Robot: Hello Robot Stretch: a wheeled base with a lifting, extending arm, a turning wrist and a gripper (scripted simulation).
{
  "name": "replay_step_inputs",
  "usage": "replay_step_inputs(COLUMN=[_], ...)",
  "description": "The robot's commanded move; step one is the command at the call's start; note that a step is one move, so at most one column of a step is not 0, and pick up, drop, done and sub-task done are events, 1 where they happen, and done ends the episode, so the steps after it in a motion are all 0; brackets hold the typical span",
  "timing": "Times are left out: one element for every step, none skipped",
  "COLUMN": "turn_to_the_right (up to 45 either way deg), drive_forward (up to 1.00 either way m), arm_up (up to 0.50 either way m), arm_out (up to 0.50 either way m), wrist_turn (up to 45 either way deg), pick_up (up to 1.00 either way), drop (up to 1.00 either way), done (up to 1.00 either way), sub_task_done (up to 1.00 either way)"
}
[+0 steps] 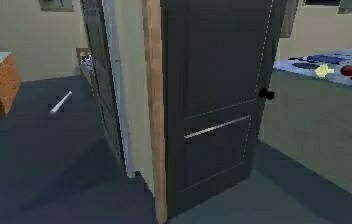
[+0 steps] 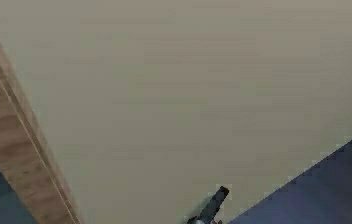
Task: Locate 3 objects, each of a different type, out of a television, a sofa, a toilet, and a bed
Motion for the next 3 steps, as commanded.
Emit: replay_step_inputs(turn_to_the_right=[-45.0,-45.0,-9.0], drive_forward=[0.0,0.0,0.0], arm_up=[0.0,0.0,0.0], arm_out=[0.0,0.0,0.0], wrist_turn=[0.0,0.0,0.0], pick_up=[0.0,0.0,0.0], drop=[0.0,0.0,0.0], done=[0.0,0.0,0.0], sub_task_done=[0.0,0.0,0.0])
